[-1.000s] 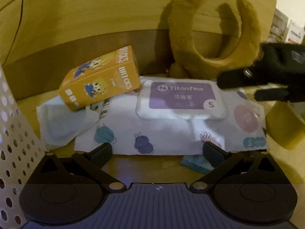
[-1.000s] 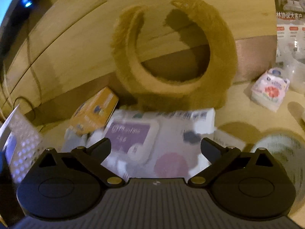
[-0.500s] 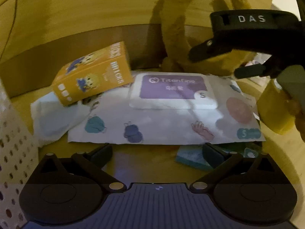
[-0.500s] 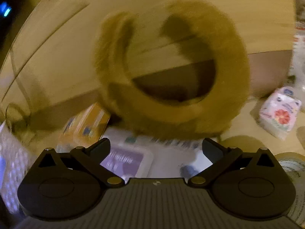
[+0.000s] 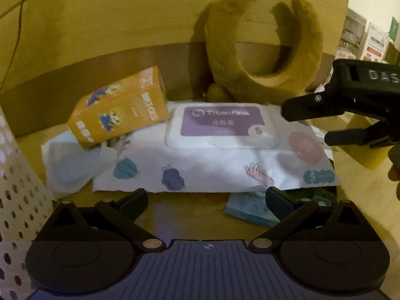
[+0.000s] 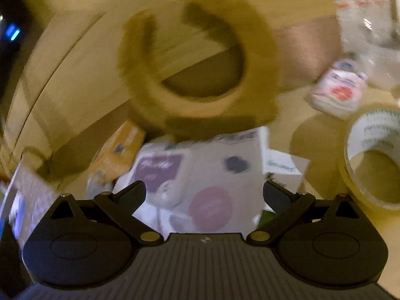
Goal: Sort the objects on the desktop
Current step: 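Move the left gripper to the edge of the Titanfine wipes pack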
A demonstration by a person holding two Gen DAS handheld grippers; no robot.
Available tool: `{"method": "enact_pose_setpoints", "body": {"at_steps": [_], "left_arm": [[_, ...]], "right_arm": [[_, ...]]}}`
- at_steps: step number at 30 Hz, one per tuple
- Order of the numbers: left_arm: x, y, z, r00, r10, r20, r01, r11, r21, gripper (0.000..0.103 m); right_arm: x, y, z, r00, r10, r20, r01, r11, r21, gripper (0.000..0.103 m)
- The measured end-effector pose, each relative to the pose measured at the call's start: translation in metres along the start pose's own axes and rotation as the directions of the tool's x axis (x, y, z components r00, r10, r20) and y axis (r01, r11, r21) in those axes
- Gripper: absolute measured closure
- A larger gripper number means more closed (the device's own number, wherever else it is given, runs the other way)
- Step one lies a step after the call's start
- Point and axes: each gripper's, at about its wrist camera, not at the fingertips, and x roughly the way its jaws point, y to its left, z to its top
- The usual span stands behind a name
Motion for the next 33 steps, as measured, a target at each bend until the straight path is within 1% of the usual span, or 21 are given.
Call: {"method": "enact_pose_setpoints", "body": {"at_steps": [1,2,3,6,7,9,11,14,15,18,20,21,22,23,25,27,28,31,33], "left_arm": [[0.000,0.002,0.001,1.000,0.001,0.000,-0.001,1.000,-0.005,0.000],[0.003,0.003,0.003,1.000,0.000,-0.001,0.000,1.000,-0.011,0.000],[0.003,0.005,0.002,1.000,0.000,-0.004,0.000,1.000,-0.016,0.000],[0.001,0.004,0.003,1.000,0.004,-0.009,-0.004,1.000,-0.011,0.000],[0.001,0.004,0.003,1.000,0.002,-0.008,-0.002,1.000,-0.009,0.000],[0.000,0.004,0.002,1.000,-0.003,-0.006,0.003,1.000,-0.012,0.000],[-0.003,0.004,0.001,1.000,-0.009,0.002,0.009,1.000,-0.020,0.000],[-0.006,0.004,0.002,0.999,-0.031,0.013,0.032,0.999,-0.032,0.000],[-0.009,0.004,0.002,0.999,-0.041,0.021,0.042,0.999,-0.034,0.000],[-0.018,0.006,0.002,0.998,-0.053,0.031,0.054,0.997,-0.045,0.000],[-0.018,0.003,-0.001,0.999,-0.046,0.011,0.046,0.998,-0.031,0.000],[-0.017,0.001,-0.003,0.999,-0.046,0.007,0.046,0.999,-0.020,0.000],[-0.016,0.000,-0.005,0.999,-0.043,-0.001,0.043,0.999,-0.012,0.000],[-0.018,-0.001,-0.007,0.999,-0.042,-0.001,0.042,0.999,-0.012,0.000],[-0.021,-0.001,-0.009,0.999,-0.045,-0.003,0.045,0.999,-0.023,0.000],[-0.022,-0.001,-0.009,0.999,-0.034,0.000,0.034,0.999,-0.013,0.000],[-0.022,-0.002,-0.010,1.000,-0.021,0.001,0.021,1.000,0.001,0.000],[-0.018,0.001,-0.012,1.000,-0.020,-0.011,0.020,1.000,-0.001,0.000],[-0.019,0.004,-0.014,1.000,-0.024,-0.012,0.024,0.999,-0.025,0.000]], "right_arm": [[0.003,-0.006,0.002,1.000,0.002,-0.008,-0.002,1.000,0.027,0.003],[0.006,-0.012,0.003,1.000,0.025,-0.013,-0.024,0.998,0.061,0.003],[0.010,-0.019,0.004,0.997,0.072,-0.016,-0.070,0.992,0.102,0.002],[0.019,-0.027,0.001,0.989,0.149,-0.001,-0.146,0.971,0.188,0.001],[0.020,-0.029,0.001,0.986,0.169,0.005,-0.166,0.963,0.211,0.001],[0.020,-0.027,-0.001,0.983,0.185,0.004,-0.181,0.955,0.235,0.001],[0.016,-0.020,-0.006,0.975,0.220,-0.017,-0.210,0.950,0.231,0.001],[0.004,0.002,-0.017,0.972,0.232,-0.047,-0.223,0.964,0.146,0.001],[0.001,0.007,-0.020,0.969,0.240,-0.055,-0.231,0.964,0.134,0.001],[-0.015,0.011,-0.034,0.960,0.271,-0.075,-0.261,0.958,0.117,0.001],[-0.020,0.012,-0.041,0.962,0.260,-0.087,-0.257,0.965,0.051,0.002],[-0.021,0.013,-0.041,0.968,0.241,-0.069,-0.242,0.970,0.006,0.002],[-0.018,0.012,-0.039,0.972,0.227,-0.054,-0.228,0.974,-0.015,0.002],[-0.012,0.009,-0.035,0.976,0.210,-0.054,-0.210,0.978,-0.001,0.002],[0.000,0.002,-0.025,0.977,0.204,-0.063,-0.200,0.978,0.065,0.003],[0.005,-0.005,-0.020,0.987,0.155,-0.038,-0.148,0.979,0.137,0.003],[0.006,-0.007,-0.018,0.989,0.145,-0.030,-0.139,0.980,0.141,0.003],[0.009,-0.005,-0.016,0.991,0.123,-0.051,-0.119,0.990,0.080,0.003],[0.008,0.006,-0.008,0.994,0.105,-0.007,-0.105,0.994,0.010,0.002]]}}
